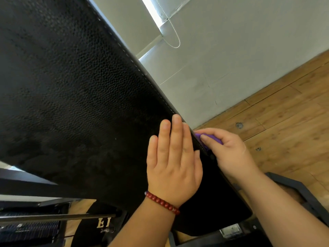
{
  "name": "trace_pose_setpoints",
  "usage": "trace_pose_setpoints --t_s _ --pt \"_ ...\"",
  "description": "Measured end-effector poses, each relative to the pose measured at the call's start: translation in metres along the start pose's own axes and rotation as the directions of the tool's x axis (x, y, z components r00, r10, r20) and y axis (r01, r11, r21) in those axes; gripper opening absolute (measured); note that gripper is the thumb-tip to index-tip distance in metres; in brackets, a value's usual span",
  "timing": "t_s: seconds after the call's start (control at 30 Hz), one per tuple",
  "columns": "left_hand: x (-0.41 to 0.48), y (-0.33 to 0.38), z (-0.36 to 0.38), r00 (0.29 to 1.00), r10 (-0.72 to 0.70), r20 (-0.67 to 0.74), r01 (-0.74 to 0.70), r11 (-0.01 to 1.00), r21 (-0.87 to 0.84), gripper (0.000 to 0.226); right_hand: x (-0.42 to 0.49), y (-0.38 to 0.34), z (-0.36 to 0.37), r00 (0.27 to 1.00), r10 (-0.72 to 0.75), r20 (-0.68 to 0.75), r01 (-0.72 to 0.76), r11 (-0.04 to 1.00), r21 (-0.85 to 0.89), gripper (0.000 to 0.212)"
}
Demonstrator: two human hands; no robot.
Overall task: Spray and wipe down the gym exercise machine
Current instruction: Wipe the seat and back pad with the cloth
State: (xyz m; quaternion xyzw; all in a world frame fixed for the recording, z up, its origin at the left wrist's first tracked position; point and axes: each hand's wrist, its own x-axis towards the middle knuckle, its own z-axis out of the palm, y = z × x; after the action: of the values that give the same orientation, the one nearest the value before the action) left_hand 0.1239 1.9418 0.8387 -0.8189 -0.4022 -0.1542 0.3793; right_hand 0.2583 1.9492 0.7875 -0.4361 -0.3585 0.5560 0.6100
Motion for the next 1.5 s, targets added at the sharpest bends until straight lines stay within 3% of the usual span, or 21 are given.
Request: trace_pose_setpoints --t_s 0.1,0.23,0.43,0.63,0.8,1.0,1.23,1.4,1.5 --pt "-0.002 0.003 0.005 0.999 -0.038 -0.025 0.038 0.999 0.0 0.07 0.006 -0.008 0.006 0.999 -0.036 -0.007 0.036 0.999 0.017 0.024" --pt "-0.002 0.004 0.006 0.999 -0.039 -0.038 0.038 0.999 -0.017 0.071 0.0 -0.012 0.013 0.98 -0.189 -0.057 0.191 0.981 0.026 0.028" --pt "-0.004 0.004 0.006 0.998 -0.045 -0.034 0.045 0.999 -0.019 0.071 -0.008 0.01 0.001 0.993 -0.106 -0.056 0.104 0.994 -0.028 0.028" --pt "-0.004 0.004 0.008 0.998 -0.046 -0.042 0.045 0.999 -0.021 0.072 -0.012 -0.001 0.008 0.959 -0.275 -0.068 0.271 0.961 -0.064 0.027" --pt "-0.004 0.004 0.009 0.998 -0.044 -0.054 0.044 0.999 -0.002 0.072 -0.024 0.019 -0.004 0.969 -0.231 -0.09 0.218 0.967 -0.135 0.028" --pt "-0.004 0.004 0.009 0.998 -0.045 -0.052 0.044 0.999 -0.012 0.072 -0.01 -0.009 0.013 0.913 -0.405 -0.038 0.399 0.91 -0.113 0.029" --pt "-0.004 0.006 0.009 0.998 -0.053 -0.046 0.053 0.999 -0.004 0.074 -0.033 0.013 0.004 0.924 -0.363 -0.12 0.348 0.928 -0.132 0.03" --pt "-0.004 0.008 0.007 0.996 -0.076 -0.039 0.075 0.997 -0.02 0.069 -0.024 -0.002 0.013 0.871 -0.483 -0.093 0.468 0.872 -0.14 0.03" --pt "-0.005 0.008 0.008 0.996 -0.071 -0.046 0.071 0.997 -0.01 0.071 -0.033 0.024 0.0 0.909 -0.406 -0.098 0.385 0.905 -0.182 0.031"
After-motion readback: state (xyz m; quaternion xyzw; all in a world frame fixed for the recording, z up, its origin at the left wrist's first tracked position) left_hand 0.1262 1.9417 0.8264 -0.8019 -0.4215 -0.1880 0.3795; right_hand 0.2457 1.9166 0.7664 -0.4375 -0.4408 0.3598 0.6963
